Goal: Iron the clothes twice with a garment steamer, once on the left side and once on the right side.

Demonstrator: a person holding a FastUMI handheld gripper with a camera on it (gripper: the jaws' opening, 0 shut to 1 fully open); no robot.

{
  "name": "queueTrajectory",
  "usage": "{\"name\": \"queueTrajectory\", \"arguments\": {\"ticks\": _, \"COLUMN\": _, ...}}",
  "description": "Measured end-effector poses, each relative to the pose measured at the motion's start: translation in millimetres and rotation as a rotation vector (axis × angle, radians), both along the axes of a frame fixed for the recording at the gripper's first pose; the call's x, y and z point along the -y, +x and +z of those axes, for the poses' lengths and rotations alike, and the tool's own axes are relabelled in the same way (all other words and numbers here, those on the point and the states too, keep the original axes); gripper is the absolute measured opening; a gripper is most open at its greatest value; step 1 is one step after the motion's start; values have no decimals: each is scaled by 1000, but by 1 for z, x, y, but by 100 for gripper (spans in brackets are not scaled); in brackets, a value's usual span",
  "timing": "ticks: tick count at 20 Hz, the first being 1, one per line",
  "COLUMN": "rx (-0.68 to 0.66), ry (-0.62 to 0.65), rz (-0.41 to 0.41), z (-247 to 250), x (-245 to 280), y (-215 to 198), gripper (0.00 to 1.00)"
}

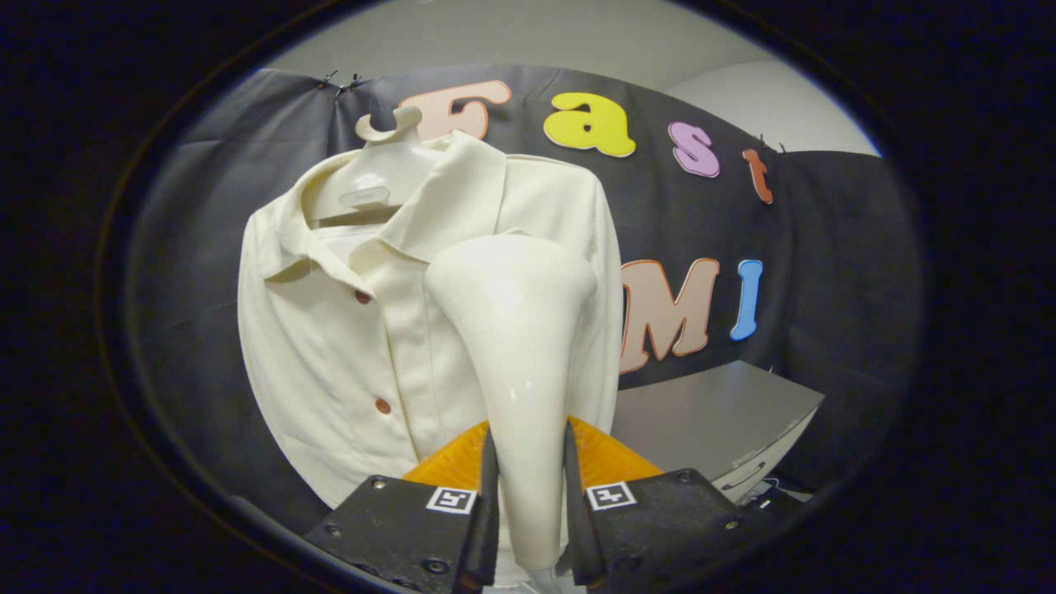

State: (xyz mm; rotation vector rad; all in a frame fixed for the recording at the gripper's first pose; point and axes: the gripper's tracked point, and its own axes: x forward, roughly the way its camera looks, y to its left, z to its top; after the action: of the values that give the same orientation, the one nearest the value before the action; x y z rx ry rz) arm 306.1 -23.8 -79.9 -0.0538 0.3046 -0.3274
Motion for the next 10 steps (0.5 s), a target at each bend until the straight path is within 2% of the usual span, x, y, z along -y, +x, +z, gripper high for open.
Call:
{"name": "queueTrajectory", "arguments": {"ticks": 2, "rx": -52, "ry": -19, "rz": 4, "z": -26, "x": 0, "y": 0, "gripper": 34}}
{"name": "queueTrajectory", "arguments": {"ticks": 10, "rx": -229, "ry": 29, "rz": -8, "z": -127, "x": 4, "y": -31, "gripper": 35}}
